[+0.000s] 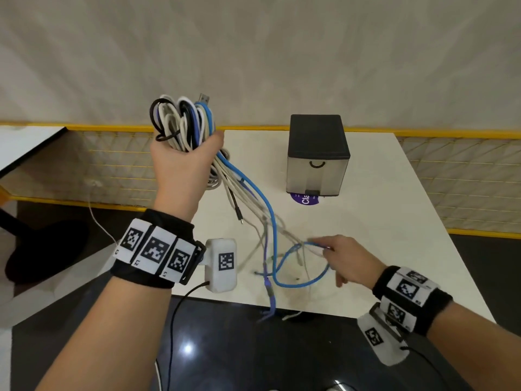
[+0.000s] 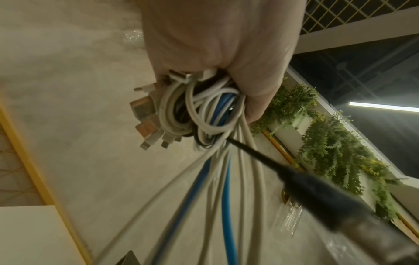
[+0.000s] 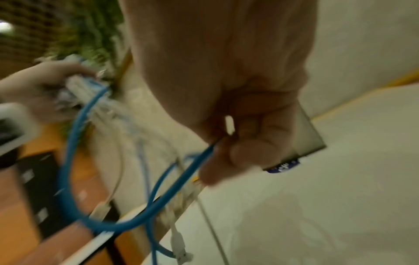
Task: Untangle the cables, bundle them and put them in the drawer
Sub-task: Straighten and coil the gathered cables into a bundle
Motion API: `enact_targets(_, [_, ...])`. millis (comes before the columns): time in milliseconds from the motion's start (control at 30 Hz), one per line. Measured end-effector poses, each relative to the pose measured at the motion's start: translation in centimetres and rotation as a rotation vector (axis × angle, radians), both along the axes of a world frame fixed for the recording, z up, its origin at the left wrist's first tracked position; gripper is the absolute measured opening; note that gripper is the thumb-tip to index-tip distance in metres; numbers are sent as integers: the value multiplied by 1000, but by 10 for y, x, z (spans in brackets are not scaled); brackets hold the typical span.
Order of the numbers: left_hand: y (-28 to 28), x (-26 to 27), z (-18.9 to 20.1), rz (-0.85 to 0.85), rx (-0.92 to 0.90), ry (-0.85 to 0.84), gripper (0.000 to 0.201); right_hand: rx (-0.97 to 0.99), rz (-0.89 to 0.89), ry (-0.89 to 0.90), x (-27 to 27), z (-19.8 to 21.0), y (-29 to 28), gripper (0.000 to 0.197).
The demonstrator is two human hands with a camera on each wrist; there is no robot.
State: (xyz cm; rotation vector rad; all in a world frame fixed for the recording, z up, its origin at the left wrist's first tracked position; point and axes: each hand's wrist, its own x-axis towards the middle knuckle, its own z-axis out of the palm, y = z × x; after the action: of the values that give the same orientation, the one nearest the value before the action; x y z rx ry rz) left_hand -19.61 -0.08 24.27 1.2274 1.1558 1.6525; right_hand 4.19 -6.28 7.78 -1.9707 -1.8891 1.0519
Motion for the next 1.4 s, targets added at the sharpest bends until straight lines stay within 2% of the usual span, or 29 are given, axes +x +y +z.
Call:
enact_targets(67, [0,-3,2,27,4,-30,32,-245,-29,-146,11,-10,4,35])
enact_targets(133, [0,-6,6,42,33,-69,43,-361,-77,-205,19,-20,1,34])
enact_targets(200, [0,-8,9,49,52,-76,42,-324,-70,-258,25,-28,-3,36])
enact_targets(300, [-4,-6,10,32,46,-53,38,-168,22,-299,28,-30,-5,53])
enact_targets(367, [-6,-3,8,3,30,-26,35,-44,87,-207,24,-24,-2,55])
enact_targets(400, [-7,-1,7,-22,29,-4,33,58,88,-139,19,-18,0,47])
enact_targets(467, [-8,5,3,-58,41,43,27,266,20,106,3,9,2,34])
enact_targets(500, [-9,9,0,-69,44,65,25,322,-9,274,-7,29,3,37])
enact_targets(567, [-10,17,-5,-88,35,107,20,348,39,574,-29,70,7,54])
enact_targets(633, [-13,26,-10,-116,29,135,14,324,155,671,-51,94,11,78])
enact_targets(667, [-14,30,-13,-129,30,140,12,301,191,694,-62,98,13,84])
enact_targets(767, [-15,32,-15,-149,41,133,11,270,131,787,-85,87,16,66])
enact_targets(833, [-14,25,-13,-143,61,128,12,248,132,744,-83,70,14,40])
enact_targets(900, [-13,14,-8,-134,70,99,13,204,191,606,-71,54,11,14])
enact_targets(933, [-11,6,-6,-132,77,105,18,164,193,561,-64,48,10,11])
enact_targets(1033, [-8,-20,-6,-181,100,232,16,101,76,549,-34,42,9,14])
enact_targets(1167, [-5,-33,-22,-274,59,526,22,225,-59,632,-7,65,15,25])
enact_targets(1267, [-6,-24,-35,-390,1,557,38,283,-32,520,-9,78,20,42])
enact_targets(1400, [-5,-5,-60,-415,-37,628,47,333,53,380,-23,87,23,41])
